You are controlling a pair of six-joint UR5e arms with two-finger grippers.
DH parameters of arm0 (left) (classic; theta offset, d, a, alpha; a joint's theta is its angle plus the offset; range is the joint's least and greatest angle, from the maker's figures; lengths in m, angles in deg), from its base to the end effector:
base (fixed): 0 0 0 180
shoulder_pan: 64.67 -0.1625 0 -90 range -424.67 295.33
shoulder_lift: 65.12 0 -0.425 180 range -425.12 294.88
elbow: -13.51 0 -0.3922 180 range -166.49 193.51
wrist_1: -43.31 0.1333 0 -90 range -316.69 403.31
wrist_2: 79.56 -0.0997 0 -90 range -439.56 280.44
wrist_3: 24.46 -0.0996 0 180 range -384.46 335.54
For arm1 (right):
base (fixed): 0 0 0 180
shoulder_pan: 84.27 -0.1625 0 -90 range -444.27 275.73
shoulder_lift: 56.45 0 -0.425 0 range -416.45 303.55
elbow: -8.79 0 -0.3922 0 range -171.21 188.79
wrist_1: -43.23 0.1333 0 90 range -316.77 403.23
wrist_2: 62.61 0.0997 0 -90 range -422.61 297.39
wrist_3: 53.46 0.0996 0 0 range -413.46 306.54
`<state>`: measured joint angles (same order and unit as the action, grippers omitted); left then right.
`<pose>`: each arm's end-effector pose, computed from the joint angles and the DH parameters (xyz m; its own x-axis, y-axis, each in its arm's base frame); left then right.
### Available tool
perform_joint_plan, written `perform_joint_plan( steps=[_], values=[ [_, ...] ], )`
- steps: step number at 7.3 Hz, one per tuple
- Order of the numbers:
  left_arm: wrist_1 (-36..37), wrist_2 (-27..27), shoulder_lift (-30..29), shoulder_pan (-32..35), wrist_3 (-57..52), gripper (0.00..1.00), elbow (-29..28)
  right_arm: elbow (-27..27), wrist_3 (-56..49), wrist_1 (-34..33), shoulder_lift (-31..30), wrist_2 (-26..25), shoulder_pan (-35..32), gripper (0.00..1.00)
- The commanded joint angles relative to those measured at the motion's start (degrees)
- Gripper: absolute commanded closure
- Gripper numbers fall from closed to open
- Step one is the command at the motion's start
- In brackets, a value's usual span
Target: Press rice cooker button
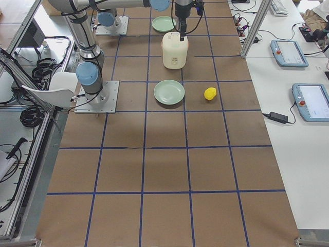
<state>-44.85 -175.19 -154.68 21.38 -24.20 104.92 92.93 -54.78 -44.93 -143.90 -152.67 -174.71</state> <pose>-0.0895 -0.4974 0.4833 -0.9924 -0.0746 -0.0980 -0.0734 0.9972 -0.0156 0.1371 -0.5116 0.5127 -0.9995 -0.0307 0.0016 -0.0307 0.9992 -0.0256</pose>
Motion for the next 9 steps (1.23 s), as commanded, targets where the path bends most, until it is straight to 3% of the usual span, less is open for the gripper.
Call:
perform_joint_plan(
  steps=[1,3,4,7,9],
  values=[
    [0.0,0.0,0.0,0.0,0.0,0.0,0.0,0.06,0.0,0.0,0.0,-0.03,0.0,0.0],
    [0.0,0.0,0.0,0.0,0.0,0.0,0.0,0.06,-0.09,0.0,0.26,0.32,0.0,0.0],
    [0.0,0.0,0.0,0.09,0.0,0.0,0.0,0.06,-0.09,0.0,0.35,0.32,0.0,0.09],
    [0.0,0.0,0.0,0.0,0.0,0.0,0.0,0.06,-0.09,0.0,0.0,0.76,0.0,0.02],
    [0.0,0.0,0.0,0.0,0.0,0.0,0.0,0.06,-0.17,0.09,0.26,0.76,0.0,0.07]
  ],
)
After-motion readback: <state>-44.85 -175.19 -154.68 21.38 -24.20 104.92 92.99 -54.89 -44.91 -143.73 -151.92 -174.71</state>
